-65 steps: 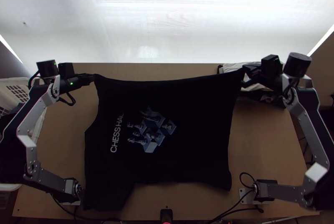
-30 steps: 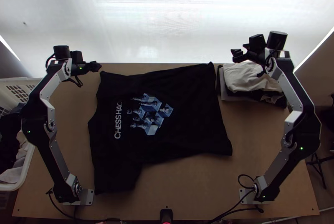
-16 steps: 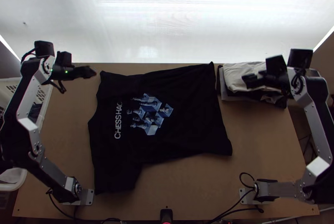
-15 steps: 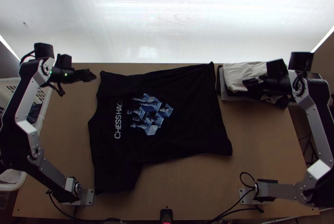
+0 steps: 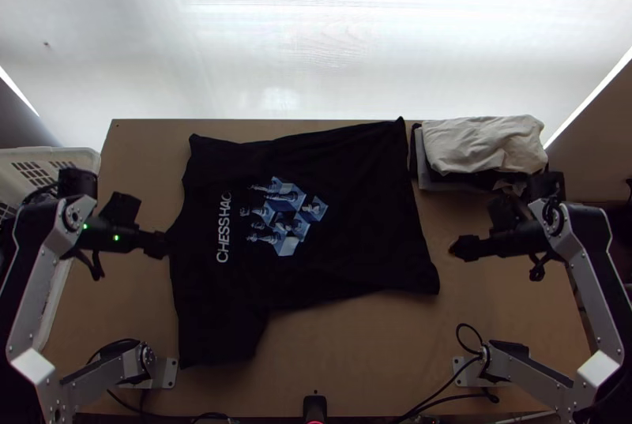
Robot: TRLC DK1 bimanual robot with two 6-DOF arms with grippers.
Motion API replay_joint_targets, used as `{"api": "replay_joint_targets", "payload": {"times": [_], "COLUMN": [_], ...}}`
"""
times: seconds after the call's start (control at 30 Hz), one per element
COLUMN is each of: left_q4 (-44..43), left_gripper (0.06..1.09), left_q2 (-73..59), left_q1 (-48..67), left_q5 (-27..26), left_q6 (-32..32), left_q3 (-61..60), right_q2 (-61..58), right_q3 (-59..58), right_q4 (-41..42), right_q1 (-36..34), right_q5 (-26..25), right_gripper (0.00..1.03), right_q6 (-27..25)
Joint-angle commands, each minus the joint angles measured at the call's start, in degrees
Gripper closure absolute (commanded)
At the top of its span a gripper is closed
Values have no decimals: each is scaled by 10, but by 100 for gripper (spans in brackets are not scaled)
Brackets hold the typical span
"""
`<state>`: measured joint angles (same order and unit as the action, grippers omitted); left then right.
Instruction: Fold the t-shirt
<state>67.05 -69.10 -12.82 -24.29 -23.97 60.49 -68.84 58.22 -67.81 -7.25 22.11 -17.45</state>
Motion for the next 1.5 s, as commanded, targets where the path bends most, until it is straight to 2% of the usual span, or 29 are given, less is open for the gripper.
{"api": "replay_joint_targets", "payload": {"times": [0.0, 0.3, 0.63, 1.07, 1.4, 1.47], "left_q4": [41, 56, 40, 8, -33, -46], "left_gripper": [10, 11, 11, 11, 11, 18], "left_q2": [100, 105, 50, -12, -72, -82], "left_q1": [9, 70, 118, 100, 101, 104], "left_q5": [25, 25, 36, 107, 104, 98], "left_q6": [-15, -6, 10, 6, 0, 1], "left_q3": [-103, -180, -176, -178, -187, -187], "right_q2": [59, 115, 110, 91, 85, 85], "right_q3": [-76, -103, -111, -102, -101, -101], "right_q4": [-23, -44, -54, -65, -65, -66], "right_q1": [3, 53, 140, 163, 164, 164], "right_q5": [2, 2, 3, 3, 3, 3], "right_gripper": [4, 4, 4, 5, 5, 5], "right_q6": [1, 11, 13, 15, 16, 16]}}
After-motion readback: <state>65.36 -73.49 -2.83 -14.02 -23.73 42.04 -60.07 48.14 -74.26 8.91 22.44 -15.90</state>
